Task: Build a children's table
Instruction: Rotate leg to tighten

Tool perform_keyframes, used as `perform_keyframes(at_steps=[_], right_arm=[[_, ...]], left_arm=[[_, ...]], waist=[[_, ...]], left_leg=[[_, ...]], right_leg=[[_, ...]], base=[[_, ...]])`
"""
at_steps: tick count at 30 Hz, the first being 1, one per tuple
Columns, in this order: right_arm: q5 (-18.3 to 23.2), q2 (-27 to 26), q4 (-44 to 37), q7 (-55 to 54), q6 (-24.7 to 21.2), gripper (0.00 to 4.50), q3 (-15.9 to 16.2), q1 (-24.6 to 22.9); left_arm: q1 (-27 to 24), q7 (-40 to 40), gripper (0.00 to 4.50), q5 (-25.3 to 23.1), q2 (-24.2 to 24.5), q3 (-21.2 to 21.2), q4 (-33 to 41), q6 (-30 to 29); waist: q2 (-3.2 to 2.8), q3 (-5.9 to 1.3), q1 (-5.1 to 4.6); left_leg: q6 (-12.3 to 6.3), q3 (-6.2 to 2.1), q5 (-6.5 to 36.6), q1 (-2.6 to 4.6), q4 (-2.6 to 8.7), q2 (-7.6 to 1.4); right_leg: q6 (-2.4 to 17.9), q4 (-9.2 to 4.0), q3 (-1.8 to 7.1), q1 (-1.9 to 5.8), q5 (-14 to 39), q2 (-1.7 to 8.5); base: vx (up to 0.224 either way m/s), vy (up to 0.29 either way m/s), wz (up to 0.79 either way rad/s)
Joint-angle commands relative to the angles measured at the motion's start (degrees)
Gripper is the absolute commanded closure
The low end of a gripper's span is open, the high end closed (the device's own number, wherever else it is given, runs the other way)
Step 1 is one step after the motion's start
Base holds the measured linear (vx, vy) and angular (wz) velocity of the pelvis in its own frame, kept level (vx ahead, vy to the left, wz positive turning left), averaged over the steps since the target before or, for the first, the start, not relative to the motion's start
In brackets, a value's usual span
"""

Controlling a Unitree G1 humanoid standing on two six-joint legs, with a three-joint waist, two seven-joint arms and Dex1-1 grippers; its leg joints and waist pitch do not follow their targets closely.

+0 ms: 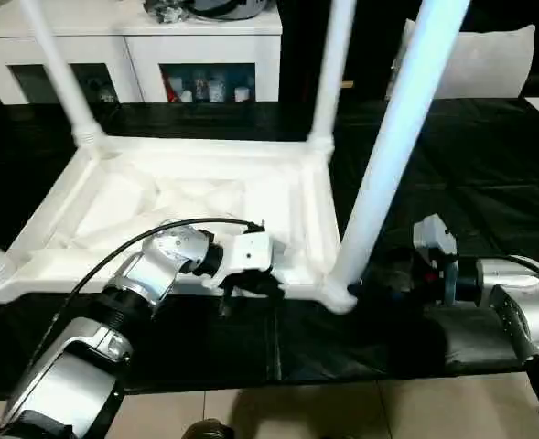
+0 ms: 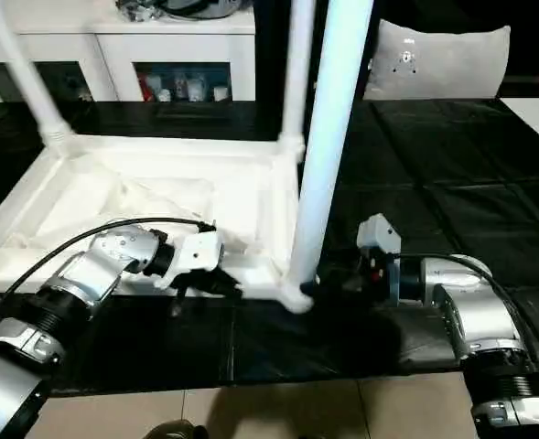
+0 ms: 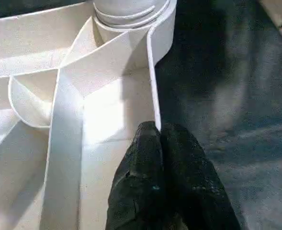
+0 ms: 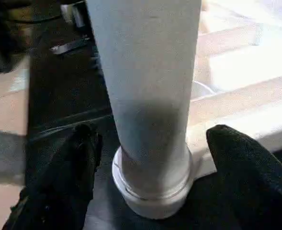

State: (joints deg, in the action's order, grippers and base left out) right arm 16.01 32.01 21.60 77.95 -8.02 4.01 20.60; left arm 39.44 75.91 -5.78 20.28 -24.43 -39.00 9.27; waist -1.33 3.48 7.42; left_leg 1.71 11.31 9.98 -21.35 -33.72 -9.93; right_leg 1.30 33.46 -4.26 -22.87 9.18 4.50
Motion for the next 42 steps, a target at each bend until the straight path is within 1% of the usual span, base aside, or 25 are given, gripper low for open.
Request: perform_keyframes(at_steps=[1,2,4,9,10,12,15,18,22,24,25,26,27,28,29,30,33,34,36,37,38,39,40,41,42], right_arm=[[0.65,0.46,-0.4,1.71,-0.59,1.11,0.88,0.58],[0.88,0.39,-0.51,2.76,-1.02,1.17,1.33,0.53],[1.46,0.49,-1.14,4.09,-1.61,1.45,1.9,0.21],[2.22,0.4,-1.68,5.3,-2.87,1.69,2.56,-0.2],[2.35,0.29,-1.89,5.51,-3.21,1.95,2.68,-0.28],[2.47,0.16,-1.96,5.63,-3.5,2.0,2.74,-0.3],[2.61,-0.08,-1.94,5.98,-4.0,2.39,2.89,-0.38],[3.36,-0.22,-2.48,6.13,-5.0,2.45,2.89,-0.65],[6.52,-1.16,-5.29,4.03,-9.55,2.48,1.56,-1.94],[6.05,-2.07,-6.42,-0.05,-12.41,2.48,1.2,-2.43],[5.42,-2.91,-6.63,-2.66,-13.2,2.48,0.99,-2.51],[4.08,-5.08,-6.29,-7.98,-13.87,2.48,0.43,-2.23],[3.86,-5.42,-6.19,-8.77,-13.93,2.48,0.34,-2.16],[2.93,-6.88,-5.55,-12.22,-14.29,2.48,-0.1,-1.69],[2.23,-7.84,-4.87,-14.56,-14.47,2.48,-0.43,-1.2],[1.89,-8.27,-4.52,-15.63,-14.47,2.48,-0.57,-0.96],[-0.59,-12.06,-1.4,-25.12,-15.55,2.49,-1.91,1.51],[-2.1,-15.36,1.44,-33.52,-17.22,2.49,-3.08,3.74],[-2.74,-18.65,4.73,-42.12,-18.72,2.49,-4.94,6.15],[-3.03,-20.96,7.43,-47.39,-18.3,2.49,-6.29,7.84],[-3.31,-21.72,8.39,-48.99,-17.6,2.49,-6.62,8.38],[-3.55,-22.51,9.52,-50.62,-16.21,2.49,-7.01,8.92],[-3.59,-22.87,10.02,-51.24,-15.49,2.49,-7.23,9.15],[-3.19,-23.59,10.73,-51.33,-13.6,2.49,-7.84,9.38],[-2.86,-24.36,11.11,-51.64,-12.25,1.94,-8.66,9.55]], left_arm=[[-0.12,4.0,4.5,-0.84,0.25,-3.25,0.28,2.29],[-0.07,5.07,4.5,-0.5,0.45,-3.39,0.42,2.81],[-0.01,6.18,4.5,-0.39,0.6,-3.46,0.3,3.47],[0.09,6.71,4.5,-0.43,0.49,-3.39,-0.03,3.82],[0.12,6.84,4.5,-0.42,0.47,-3.35,-0.17,3.97],[0.16,6.97,4.5,-0.4,0.43,-3.31,-0.33,4.05],[0.2,7.22,4.5,-0.2,0.4,-3.26,-0.61,4.15],[0.11,7.18,4.5,0.07,0.36,-3.08,-0.7,3.87],[-0.56,4.51,4.5,0.9,-0.49,-1.45,0.4,-1.24],[-0.75,1.54,4.5,1.03,-1.63,-0.46,1.04,-4.59],[-0.83,0.28,4.5,0.96,-2.12,-0.17,1.36,-6.24],[-0.97,-2.0,4.5,1.18,-3.34,0.5,2.03,-9.16],[-0.99,-2.33,4.5,1.25,-3.53,0.61,2.14,-9.6],[-1.01,-3.68,4.5,1.53,-4.41,1.1,2.53,-11.46],[-0.94,-4.55,4.5,1.63,-5.01,1.37,2.7,-12.66],[-0.89,-4.95,4.5,1.66,-5.29,1.48,2.75,-13.18],[0.04,-9.65,4.5,1.47,-8.11,2.43,2.39,-17.68],[1.18,-14.71,4.5,0.19,-10.56,2.82,1.48,-21.82],[2.47,-20.19,4.5,-0.82,-13.27,3.62,0.03,-25.2],[3.63,-24.95,4.5,-1.2,-15.6,4.72,-1.5,-26.84],[4.09,-26.77,4.5,-1.27,-16.5,5.19,-2.12,-27.3],[4.67,-29.09,4.5,-1.43,-17.53,5.7,-2.88,-27.74],[4.93,-30.15,4.5,-1.51,-17.98,5.94,-3.22,-27.93],[5.28,-31.76,4.5,-1.6,-18.64,6.34,-3.67,-28.06],[5.31,-32.73,4.5,-1.69,-19.07,6.68,-3.57,-28.28]], waist=[[0.43,-4.06,-0.18],[0.88,-4.09,-0.07],[0.48,-4.14,0.37],[0.51,-4.24,0.53],[0.54,-4.26,0.52],[0.57,-4.28,0.6],[0.59,-4.32,0.63],[0.61,-4.27,0.61],[0.58,-4.21,0.66],[0.58,-4.09,0.73],[0.58,-4.0,0.58],[0.65,-3.81,0.29],[0.59,-3.79,0.15],[0.73,-3.55,-0.28],[0.72,-3.54,-0.46],[0.71,-3.44,-1.04],[0.67,-3.38,-2.47],[0.56,-3.32,-3.52],[0.51,-3.27,-4.73],[0.41,-3.24,-5.19],[0.52,-3.23,-5.5],[0.38,-3.21,-5.56],[0.24,-3.35,-5.96],[0.04,-3.38,-5.99],[-0.28,-3.35,-6.06]], left_leg=[[-3.13,-1.62,15.0,1.28,3.91,-3.93],[-3.09,-1.57,14.96,1.25,3.91,-3.89],[-3.1,-1.6,14.45,1.41,3.89,-4.02],[-2.91,-1.64,14.03,1.32,3.9,-4.03],[-2.89,-1.6,13.89,1.29,3.85,-3.96],[-2.95,-1.58,13.59,1.25,3.79,-3.9],[-3.01,-1.6,13.08,1.2,3.77,-3.92],[-3.02,-1.59,13.12,1.18,3.76,-3.88],[-2.83,-1.6,13.27,1.25,3.86,-3.92],[-2.62,-1.69,13.58,1.22,3.89,-3.87],[-2.37,-1.65,13.97,1.23,3.98,-3.93],[-1.75,-1.74,15.05,1.29,4.07,-3.78],[-1.12,-1.88,15.47,1.36,4.16,-3.81],[-0.44,-1.99,17.82,1.64,4.09,-3.38],[-0.21,-2.1,18.12,1.7,4.11,-3.33],[-0.02,-2.21,18.92,1.69,4.09,-3.2],[0.55,-2.48,20.45,1.73,4.19,-3.17],[0.88,-2.72,21.38,1.52,4.25,-3.04],[1.31,-2.84,22.84,1.77,3.98,-2.71],[1.2,-2.97,23.77,1.83,3.88,-2.58],[0.94,-2.82,24.19,1.83,3.74,-2.41],[0.69,-2.78,24.7,2.16,3.54,-2.34],[-0.15,-2.87,25.76,2.15,3.51,-2.45],[-0.37,-2.92,25.94,1.92,3.71,-2.56],[-0.46,-3.01,27.4,2.28,3.97,-2.92]], right_leg=[[11.5,-4.27,2.6,2.45,19.28,4.77],[11.34,-4.29,2.61,2.51,19.68,4.84],[11.38,-4.21,2.7,2.32,19.34,4.89],[11.66,-3.93,2.66,2.46,17.67,4.85],[11.76,-3.91,2.67,2.48,17.47,4.82],[11.66,-3.92,2.66,2.51,17.65,4.86],[11.55,-3.87,2.63,2.55,17.5,4.87],[11.39,-3.96,2.63,2.56,17.97,4.86],[11.27,-3.98,2.66,2.56,18.61,4.83],[10.93,-4.17,2.6,2.54,20.08,4.92],[10.67,-4.19,2.68,2.45,20.72,4.79],[10.09,-4.42,2.58,2.39,23.31,4.86],[9.84,-4.45,2.59,2.3,24.45,4.95],[7.89,-5.34,2.35,2.11,30.4,5.1],[7.29,-5.51,2.31,2.07,31.73,5.15],[6.57,-5.78,2.16,1.96,33.4,5.07],[6.09,-5.96,1.94,1.76,34.26,4.91],[5.9,-5.98,1.64,1.87,34.52,4.82],[5.41,-6.42,1.2,1.68,36.06,4.74],[4.8,-6.84,0.81,1.68,36.87,4.71],[4.37,-7.15,0.66,1.62,37.26,4.59],[4.16,-7.46,0.43,1.44,37.68,4.66],[3.56,-7.86,-0.63,1.86,36.84,4.9],[3.38,-7.88,-0.73,2.11,36.07,4.94],[3.51,-8.14,-0.94,1.98,34.3,4.88]], base=[[0.0,0.0,0.0],[0.0,0.0,0.0],[0.0,0.0,0.0],[0.0,0.0,0.0],[0.0,0.0,0.0],[0.0,0.0,0.0],[0.0,0.0,0.0],[0.0,0.0,0.0],[0.0,0.0,0.0],[0.0,0.0,0.0],[0.0,0.0,0.0],[0.0,0.0,0.0],[0.0,0.0,0.0],[0.0,0.0,0.0],[0.0,0.0,0.0],[0.0,0.0,0.0],[0.0,0.0,0.0],[0.0,0.0,0.0],[0.0,0.0,0.0],[0.0,0.0,0.0],[0.0,0.0,0.0],[0.0,0.0,0.0],[0.0,0.0,0.0],[0.0,0.0,0.0],[0.0,0.0,0.0]])
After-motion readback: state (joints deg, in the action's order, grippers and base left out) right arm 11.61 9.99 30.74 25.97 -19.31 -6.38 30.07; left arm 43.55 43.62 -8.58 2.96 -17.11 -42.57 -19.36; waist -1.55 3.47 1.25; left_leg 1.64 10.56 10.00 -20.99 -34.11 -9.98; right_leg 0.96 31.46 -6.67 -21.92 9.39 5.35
